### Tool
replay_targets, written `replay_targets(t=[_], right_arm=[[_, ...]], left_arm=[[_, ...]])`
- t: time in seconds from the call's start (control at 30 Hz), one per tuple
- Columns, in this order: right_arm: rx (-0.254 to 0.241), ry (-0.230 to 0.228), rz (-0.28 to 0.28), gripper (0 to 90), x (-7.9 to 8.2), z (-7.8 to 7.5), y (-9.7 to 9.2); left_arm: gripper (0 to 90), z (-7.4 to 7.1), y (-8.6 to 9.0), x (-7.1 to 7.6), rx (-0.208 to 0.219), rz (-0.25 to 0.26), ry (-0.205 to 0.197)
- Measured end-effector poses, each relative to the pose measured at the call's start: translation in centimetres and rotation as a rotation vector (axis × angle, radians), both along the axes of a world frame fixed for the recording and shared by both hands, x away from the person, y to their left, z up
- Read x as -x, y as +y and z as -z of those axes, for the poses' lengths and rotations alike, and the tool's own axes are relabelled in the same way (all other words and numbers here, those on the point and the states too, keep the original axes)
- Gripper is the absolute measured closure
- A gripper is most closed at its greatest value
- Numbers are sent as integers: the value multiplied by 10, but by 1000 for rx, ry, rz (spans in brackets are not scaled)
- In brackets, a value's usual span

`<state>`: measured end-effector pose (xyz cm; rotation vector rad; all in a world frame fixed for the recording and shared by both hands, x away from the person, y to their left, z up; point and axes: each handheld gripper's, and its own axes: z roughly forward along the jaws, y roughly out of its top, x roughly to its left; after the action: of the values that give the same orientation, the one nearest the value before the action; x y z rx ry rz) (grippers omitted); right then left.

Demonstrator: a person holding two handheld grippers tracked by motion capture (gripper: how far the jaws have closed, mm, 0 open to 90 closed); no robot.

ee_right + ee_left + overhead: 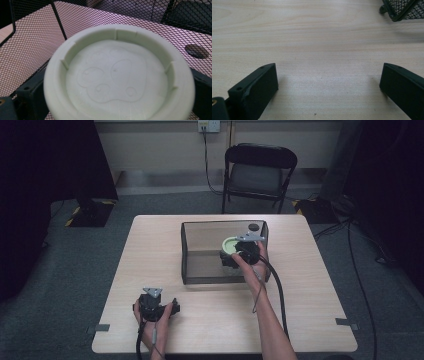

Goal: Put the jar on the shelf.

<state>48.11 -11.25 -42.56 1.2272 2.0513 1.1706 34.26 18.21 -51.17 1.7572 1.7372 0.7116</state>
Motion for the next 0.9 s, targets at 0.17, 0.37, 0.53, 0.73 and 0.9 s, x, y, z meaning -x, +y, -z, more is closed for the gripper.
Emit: replay_targets(t=[0.17,0.37,0.53,0.73,0.9], right_arm=[[-5,-2,-3,10,2,-1,0],[9,-31,9,11,5,-3,-1],[18,-51,26,4,8,-6,-1],[28,-62,39,4,12,-9,-2],[30,-69,53,10,15,-11,-1]], left_arm=[[13,0,0,0,0,0,0],[13,0,0,0,0,0,0],[13,0,0,0,0,0,0],[13,0,0,0,0,0,0],[13,0,0,0,0,0,0]])
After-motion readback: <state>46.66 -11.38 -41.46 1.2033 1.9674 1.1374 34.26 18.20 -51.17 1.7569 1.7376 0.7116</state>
